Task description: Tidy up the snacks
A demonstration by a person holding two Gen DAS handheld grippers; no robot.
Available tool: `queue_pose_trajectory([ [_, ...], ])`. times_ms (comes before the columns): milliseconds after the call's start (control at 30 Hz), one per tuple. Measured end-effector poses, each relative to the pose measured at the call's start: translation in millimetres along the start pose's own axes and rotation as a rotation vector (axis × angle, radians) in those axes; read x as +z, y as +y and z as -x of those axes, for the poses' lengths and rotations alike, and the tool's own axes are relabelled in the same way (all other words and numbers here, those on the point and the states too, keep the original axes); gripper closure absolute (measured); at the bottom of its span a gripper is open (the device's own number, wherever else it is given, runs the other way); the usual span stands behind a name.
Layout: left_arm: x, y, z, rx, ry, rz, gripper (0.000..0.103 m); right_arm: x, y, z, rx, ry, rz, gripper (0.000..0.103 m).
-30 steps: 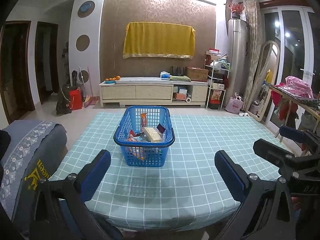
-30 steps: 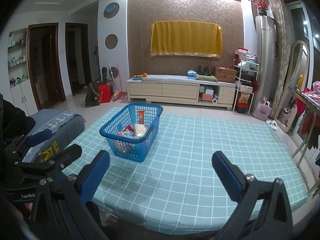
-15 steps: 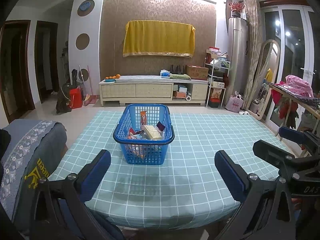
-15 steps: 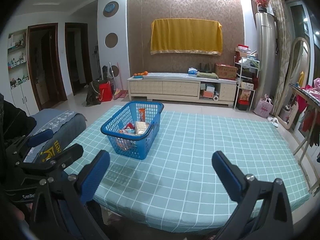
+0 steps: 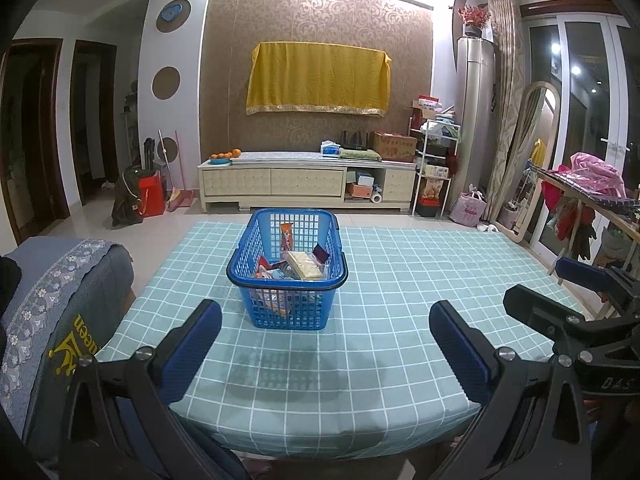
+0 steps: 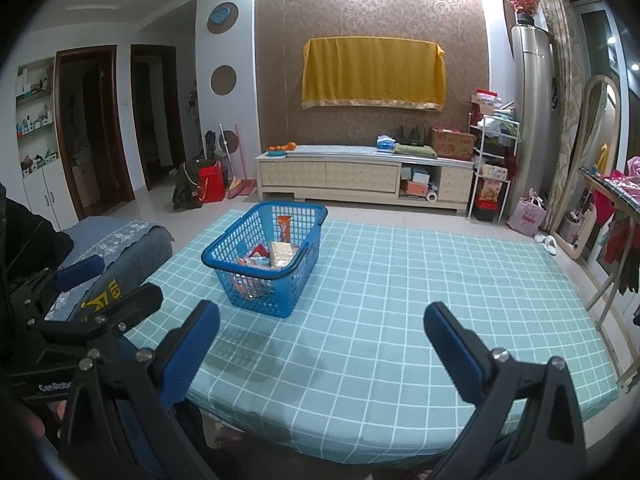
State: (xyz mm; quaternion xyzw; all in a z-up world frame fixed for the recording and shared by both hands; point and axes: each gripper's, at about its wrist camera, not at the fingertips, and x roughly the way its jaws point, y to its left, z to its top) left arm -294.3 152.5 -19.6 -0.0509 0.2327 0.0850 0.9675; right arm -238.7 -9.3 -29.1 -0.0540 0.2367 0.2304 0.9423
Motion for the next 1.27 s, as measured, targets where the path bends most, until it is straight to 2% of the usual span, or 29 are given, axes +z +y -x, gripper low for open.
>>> queue_pose_trajectory([
  [467, 0.9, -1.1, 4.4, -0.02, -0.007, -0.001, 0.0, -3.4, -1.5, 4.5, -0.023, -0.002, -0.003, 0.0],
  [1267, 1.2, -1.5, 7.7, -0.002, 0.002, -0.007, 0.0, -6.5, -0.3, 6.2, -0.032, 0.003, -0.006, 0.0],
])
